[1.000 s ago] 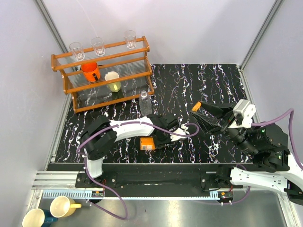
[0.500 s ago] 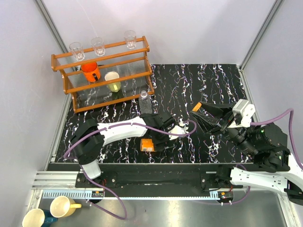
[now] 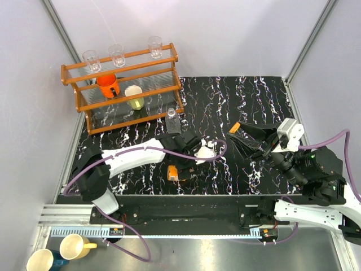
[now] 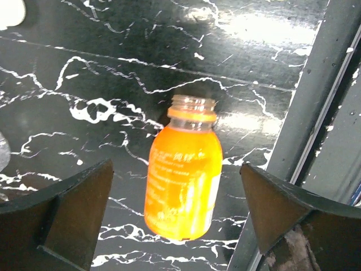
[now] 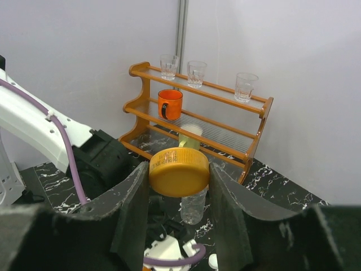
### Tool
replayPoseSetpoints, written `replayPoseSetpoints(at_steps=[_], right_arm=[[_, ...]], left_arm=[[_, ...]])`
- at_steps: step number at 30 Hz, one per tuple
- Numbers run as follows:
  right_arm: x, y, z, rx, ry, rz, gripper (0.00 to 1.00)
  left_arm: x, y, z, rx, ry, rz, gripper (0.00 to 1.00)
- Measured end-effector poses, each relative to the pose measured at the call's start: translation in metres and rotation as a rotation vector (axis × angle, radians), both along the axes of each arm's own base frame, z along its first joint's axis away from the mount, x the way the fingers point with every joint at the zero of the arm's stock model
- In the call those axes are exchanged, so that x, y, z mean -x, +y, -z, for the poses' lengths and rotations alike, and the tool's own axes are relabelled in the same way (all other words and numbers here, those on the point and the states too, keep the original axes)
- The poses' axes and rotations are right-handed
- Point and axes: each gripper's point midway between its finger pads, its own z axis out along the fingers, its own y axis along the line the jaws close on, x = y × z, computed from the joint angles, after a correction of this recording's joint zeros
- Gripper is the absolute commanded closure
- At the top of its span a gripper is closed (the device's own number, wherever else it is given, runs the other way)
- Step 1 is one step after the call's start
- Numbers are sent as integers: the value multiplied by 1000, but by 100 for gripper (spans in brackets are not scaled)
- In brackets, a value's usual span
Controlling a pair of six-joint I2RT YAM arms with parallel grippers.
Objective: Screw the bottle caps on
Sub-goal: Adjust the plastic bottle at the center of the board, then pick up the plastic bottle at the center of the board.
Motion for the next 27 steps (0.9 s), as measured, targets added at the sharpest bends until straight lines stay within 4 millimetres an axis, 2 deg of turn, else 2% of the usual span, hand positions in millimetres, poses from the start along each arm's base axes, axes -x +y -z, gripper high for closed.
replayPoseSetpoints(at_steps=[5, 15, 27], right_arm=[[0, 0, 2, 7, 4, -1, 62], [0, 1, 3, 9, 10, -2, 62], [-1, 4, 5, 17, 14, -2, 63]], left_arm=[[-8, 13, -12, 14, -28, -11, 1], [7, 48, 18, -86, 37, 21, 1], [1, 58, 38, -106, 49, 22, 1]])
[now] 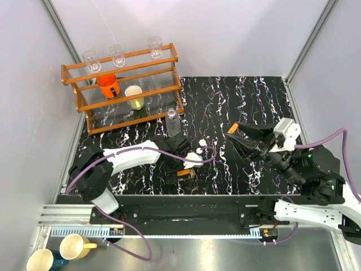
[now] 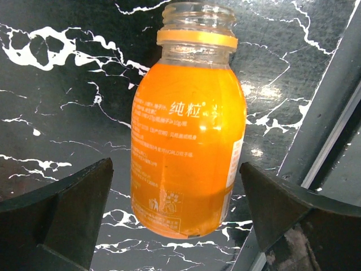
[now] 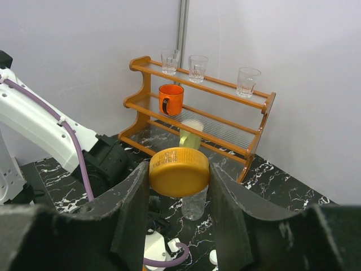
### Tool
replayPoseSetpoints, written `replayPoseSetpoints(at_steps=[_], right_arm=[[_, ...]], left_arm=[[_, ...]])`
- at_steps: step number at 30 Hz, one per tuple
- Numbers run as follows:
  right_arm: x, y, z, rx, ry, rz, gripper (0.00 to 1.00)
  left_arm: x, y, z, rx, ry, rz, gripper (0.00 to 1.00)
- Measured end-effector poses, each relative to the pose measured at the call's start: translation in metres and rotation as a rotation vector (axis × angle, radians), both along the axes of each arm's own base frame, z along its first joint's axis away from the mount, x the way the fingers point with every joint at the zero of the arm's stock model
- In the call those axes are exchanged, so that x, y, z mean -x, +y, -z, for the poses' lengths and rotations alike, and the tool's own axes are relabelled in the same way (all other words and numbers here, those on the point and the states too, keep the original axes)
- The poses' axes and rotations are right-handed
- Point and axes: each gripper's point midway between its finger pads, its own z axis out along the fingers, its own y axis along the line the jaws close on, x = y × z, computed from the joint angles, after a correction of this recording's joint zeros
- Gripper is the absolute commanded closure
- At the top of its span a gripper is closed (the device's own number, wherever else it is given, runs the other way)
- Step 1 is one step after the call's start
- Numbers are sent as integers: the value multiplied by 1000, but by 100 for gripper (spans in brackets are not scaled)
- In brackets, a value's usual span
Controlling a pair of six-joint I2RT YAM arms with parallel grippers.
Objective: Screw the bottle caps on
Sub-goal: Pick up the plastic bottle at the center of the board.
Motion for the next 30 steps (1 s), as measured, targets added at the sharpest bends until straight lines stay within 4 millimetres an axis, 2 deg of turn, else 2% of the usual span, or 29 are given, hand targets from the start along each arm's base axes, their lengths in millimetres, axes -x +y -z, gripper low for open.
replayPoseSetpoints(at_steps=[3, 13, 15, 22, 23, 26, 30], right_arm=[[0, 0, 0, 1, 1, 0, 62], [-1, 3, 0, 7, 3, 0, 63], [-1, 4, 0, 7, 3, 0, 63], [-2, 3, 1, 9, 12, 7, 63], [-3, 3, 2, 12, 20, 10, 63], [-4, 1, 11, 27, 56, 17, 63], [0, -3, 24, 40, 119, 13, 64]], left_arm=[[0, 0, 5, 0, 1, 5, 4], [1, 2, 22, -22, 13, 27, 32], [2, 4, 26, -30, 16, 30, 35], [0, 3, 26, -6, -5, 20, 50], [1, 4, 26, -3, -5, 17, 54], [4, 7, 18, 17, -14, 1, 59], [-2, 6, -20, 112, -80, -30, 62]])
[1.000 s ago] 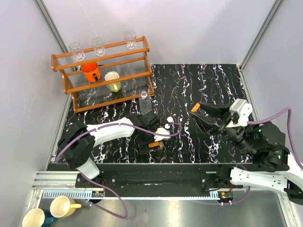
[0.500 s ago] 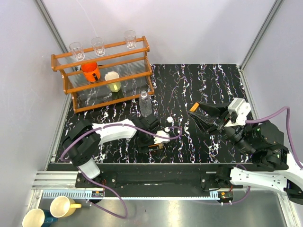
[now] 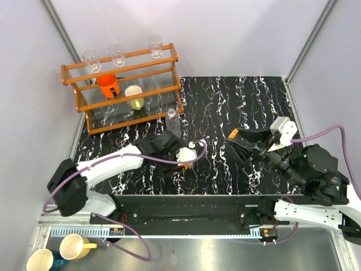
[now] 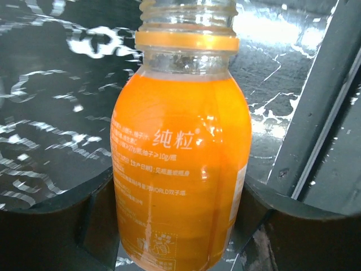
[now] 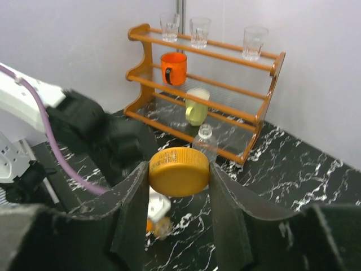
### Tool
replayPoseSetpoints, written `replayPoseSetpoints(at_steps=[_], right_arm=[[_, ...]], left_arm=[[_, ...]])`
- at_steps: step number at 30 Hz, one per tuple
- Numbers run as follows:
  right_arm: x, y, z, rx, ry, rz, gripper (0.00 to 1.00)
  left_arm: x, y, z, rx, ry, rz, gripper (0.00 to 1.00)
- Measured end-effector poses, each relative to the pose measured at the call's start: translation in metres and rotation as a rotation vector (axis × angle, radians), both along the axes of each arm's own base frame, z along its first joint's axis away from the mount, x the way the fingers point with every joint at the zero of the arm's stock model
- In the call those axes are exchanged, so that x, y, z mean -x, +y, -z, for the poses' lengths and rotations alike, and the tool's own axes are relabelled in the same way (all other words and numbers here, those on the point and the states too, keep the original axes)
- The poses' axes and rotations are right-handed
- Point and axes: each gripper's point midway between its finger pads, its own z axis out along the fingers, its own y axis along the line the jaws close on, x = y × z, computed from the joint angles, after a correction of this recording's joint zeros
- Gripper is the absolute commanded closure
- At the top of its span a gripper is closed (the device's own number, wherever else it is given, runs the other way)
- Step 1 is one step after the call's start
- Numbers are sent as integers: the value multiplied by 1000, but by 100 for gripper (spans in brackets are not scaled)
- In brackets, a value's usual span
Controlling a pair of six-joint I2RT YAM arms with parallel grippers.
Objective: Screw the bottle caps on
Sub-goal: Pick up the plastic bottle at the center of the board.
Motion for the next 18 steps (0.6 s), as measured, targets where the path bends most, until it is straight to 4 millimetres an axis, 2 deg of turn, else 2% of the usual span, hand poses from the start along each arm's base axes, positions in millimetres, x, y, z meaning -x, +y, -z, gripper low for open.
replayPoseSetpoints(at_steps=[3, 6, 8, 11, 14, 18], right_arm=[[4, -4, 4, 1, 48, -9, 64], [9, -2, 9, 5, 99, -30, 65], [11, 3, 13, 17, 128, -53, 65], [17, 22, 21, 59, 179, -113, 65], [23, 49, 33, 120, 235, -193, 62], [34, 79, 47, 188, 301, -301, 61]], left_arm=[[-8, 4, -44, 87, -64, -41, 63], [-16, 9, -98, 175, -142, -72, 66], [-14, 13, -136, 230, -188, -77, 67], [-5, 22, -178, 296, -238, -72, 69], [11, 35, -200, 320, -256, -63, 70], [31, 49, -204, 317, -244, -34, 67]])
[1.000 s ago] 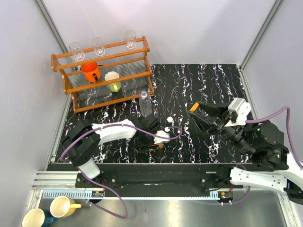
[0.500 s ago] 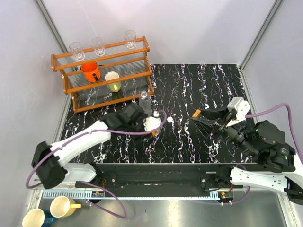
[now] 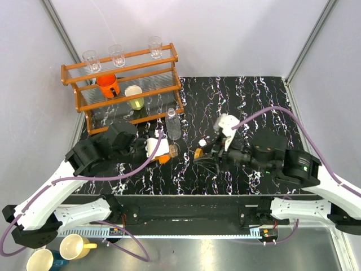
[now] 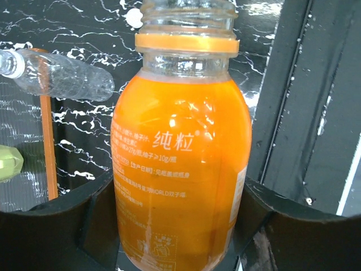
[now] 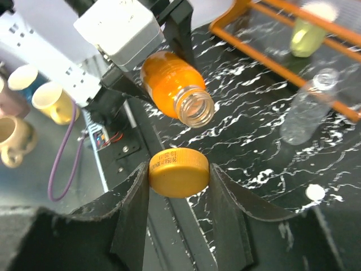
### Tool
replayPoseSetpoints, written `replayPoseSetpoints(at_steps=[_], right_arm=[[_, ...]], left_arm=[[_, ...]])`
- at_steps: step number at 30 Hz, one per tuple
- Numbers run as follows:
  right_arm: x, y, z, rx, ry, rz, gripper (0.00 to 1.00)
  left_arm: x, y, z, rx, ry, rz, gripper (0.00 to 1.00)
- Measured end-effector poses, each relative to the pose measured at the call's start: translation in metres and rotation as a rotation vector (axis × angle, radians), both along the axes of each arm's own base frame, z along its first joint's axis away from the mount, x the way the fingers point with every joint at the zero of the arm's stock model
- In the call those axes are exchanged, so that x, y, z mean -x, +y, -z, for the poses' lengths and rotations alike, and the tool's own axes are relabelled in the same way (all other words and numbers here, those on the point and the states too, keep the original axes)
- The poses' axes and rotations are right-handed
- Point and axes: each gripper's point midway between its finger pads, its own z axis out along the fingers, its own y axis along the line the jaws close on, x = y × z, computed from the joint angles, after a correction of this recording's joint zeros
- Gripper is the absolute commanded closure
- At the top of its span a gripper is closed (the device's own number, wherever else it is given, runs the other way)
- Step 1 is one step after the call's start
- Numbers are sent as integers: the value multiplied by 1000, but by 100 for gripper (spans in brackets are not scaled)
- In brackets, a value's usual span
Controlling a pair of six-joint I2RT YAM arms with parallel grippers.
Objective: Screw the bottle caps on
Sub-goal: Pick up the plastic bottle at the center of the board, then screw the bottle cap onto the plastic bottle.
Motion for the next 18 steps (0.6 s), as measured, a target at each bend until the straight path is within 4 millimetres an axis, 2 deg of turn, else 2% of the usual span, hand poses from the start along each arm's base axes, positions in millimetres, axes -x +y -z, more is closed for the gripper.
replayPoseSetpoints(at_steps=[3, 5, 7, 11, 14, 18], right_arm=[[7, 18, 12, 62, 43, -75, 61], [12, 26, 13, 89, 61, -116, 57], [17, 31, 10, 100, 72, -156, 57], [27, 39, 1, 100, 85, -227, 58], [33, 42, 1, 109, 108, -281, 62], [27, 42, 7, 120, 155, -313, 64]], left_arm=[[14, 3, 0, -6, 9, 45, 66], [20, 2, -1, -7, 20, 71, 66], [24, 0, -2, -3, 27, 98, 66], [29, -5, -11, 5, 24, 144, 67], [30, -8, -18, 13, 6, 176, 69], [31, -8, -25, 18, -18, 201, 69]])
